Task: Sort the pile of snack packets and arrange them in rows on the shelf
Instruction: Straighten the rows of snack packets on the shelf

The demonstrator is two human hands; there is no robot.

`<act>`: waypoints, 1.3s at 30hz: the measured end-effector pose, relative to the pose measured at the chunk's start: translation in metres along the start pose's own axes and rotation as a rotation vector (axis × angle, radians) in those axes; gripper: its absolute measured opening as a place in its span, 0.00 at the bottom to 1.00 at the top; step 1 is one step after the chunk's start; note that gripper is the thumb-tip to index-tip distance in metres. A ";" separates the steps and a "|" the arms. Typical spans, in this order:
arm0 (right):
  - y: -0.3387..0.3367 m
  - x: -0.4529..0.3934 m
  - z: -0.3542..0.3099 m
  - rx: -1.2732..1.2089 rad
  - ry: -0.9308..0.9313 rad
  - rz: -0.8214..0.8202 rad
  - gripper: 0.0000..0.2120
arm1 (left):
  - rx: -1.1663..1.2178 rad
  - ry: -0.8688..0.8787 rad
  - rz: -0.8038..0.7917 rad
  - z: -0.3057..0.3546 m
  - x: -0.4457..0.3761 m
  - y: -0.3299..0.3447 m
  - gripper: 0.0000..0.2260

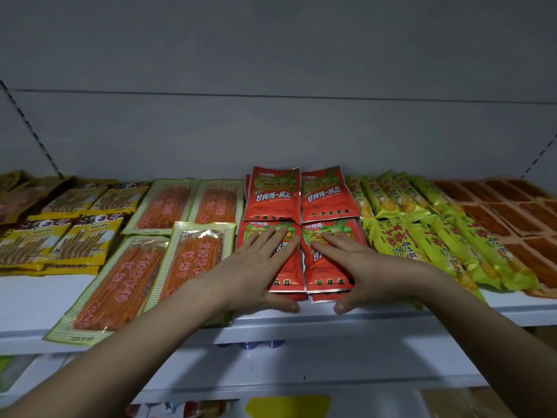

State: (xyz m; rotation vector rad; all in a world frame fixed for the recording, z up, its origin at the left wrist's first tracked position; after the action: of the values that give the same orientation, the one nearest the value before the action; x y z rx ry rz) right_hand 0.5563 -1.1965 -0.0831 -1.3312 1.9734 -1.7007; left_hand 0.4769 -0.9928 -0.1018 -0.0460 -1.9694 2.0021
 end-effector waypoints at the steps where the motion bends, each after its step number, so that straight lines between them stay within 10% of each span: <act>1: -0.002 0.003 0.000 -0.020 -0.012 0.009 0.57 | 0.006 0.003 -0.007 0.001 0.001 -0.004 0.53; 16: -0.079 0.027 0.101 -0.215 -0.049 0.498 0.29 | 0.256 0.041 0.261 0.068 -0.097 -0.083 0.31; 25: -0.118 0.021 0.231 -0.143 0.156 0.449 0.31 | 0.193 -0.160 0.217 0.114 -0.223 -0.094 0.24; 39: -0.108 -0.019 0.250 -0.108 0.159 0.276 0.34 | 0.182 -0.297 0.100 0.127 -0.260 -0.074 0.23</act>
State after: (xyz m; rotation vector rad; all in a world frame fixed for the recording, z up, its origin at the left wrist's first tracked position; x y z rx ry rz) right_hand 0.7857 -1.3440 -0.0734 -0.9243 2.2444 -1.6318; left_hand 0.7059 -1.1827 -0.0777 0.2111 -1.9772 2.3613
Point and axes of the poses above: each hand's wrist, its own x-axis away from the middle knuckle, its own y-axis out of the palm, z = x × y, the point moved 2 cm from there along -x, towards the middle knuckle, and after that the axes turned 4 degrees about -x, right-handed, at the moved point
